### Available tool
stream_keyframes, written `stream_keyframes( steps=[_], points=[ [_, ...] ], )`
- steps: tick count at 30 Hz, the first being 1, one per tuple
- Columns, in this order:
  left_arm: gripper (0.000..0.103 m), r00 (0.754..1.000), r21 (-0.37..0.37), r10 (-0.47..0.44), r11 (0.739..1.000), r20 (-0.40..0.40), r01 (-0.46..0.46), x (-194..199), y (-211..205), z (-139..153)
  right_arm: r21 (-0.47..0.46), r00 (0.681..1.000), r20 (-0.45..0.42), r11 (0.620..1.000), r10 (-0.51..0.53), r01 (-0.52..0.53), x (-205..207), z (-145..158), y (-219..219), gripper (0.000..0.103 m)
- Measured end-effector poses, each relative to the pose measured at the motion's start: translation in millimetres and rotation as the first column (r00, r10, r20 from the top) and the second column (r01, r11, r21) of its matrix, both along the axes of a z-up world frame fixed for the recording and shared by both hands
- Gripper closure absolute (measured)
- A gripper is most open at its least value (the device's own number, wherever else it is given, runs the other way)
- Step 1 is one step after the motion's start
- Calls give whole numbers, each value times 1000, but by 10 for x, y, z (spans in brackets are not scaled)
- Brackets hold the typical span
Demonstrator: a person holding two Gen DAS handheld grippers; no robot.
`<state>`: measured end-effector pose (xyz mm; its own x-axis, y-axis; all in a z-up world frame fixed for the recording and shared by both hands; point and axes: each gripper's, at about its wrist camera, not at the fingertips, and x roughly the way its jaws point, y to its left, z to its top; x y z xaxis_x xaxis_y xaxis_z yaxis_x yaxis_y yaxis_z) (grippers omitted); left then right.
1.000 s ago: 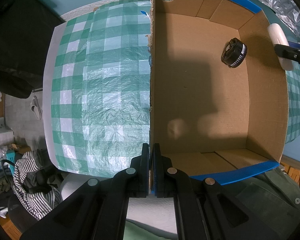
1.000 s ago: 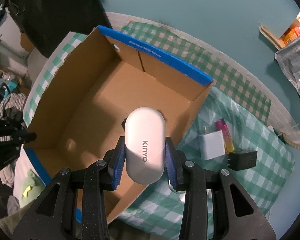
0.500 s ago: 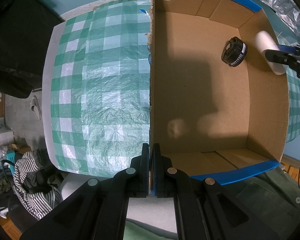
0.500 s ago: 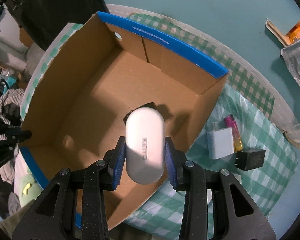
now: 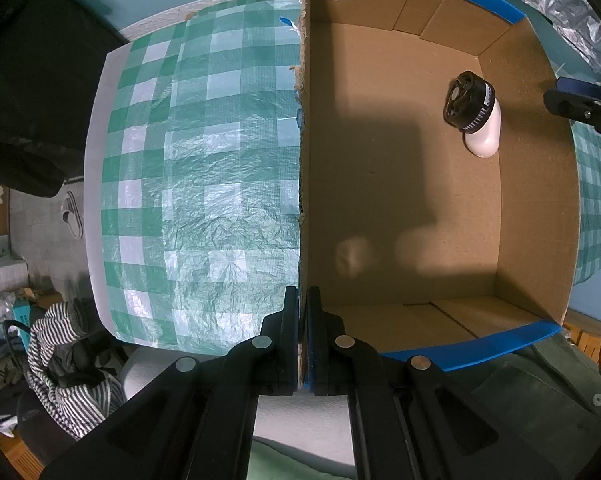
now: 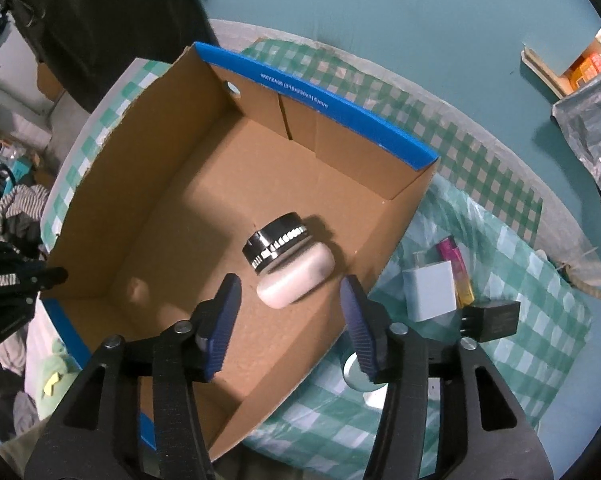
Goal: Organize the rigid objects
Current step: 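Lower the KINYO case beside the disc and open the right gripper, then move the right gripper back toward the green tin on the cloth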
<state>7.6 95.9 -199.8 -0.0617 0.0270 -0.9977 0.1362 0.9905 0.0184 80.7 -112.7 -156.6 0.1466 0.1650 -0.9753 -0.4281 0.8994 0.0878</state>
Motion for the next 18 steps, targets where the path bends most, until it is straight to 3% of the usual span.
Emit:
stream_keyframes(
  steps=[13, 18],
  points=[
    [100, 1000, 0, 0, 1000, 0, 0, 1, -2, 0, 19, 999, 38, 1000, -12, 11, -23, 199, -61, 49],
    [100, 1000, 0, 0, 1000, 1, 0, 0, -6, -3, 23, 998, 53, 1000, -21, 20, -55, 281, -131, 44]
  ],
)
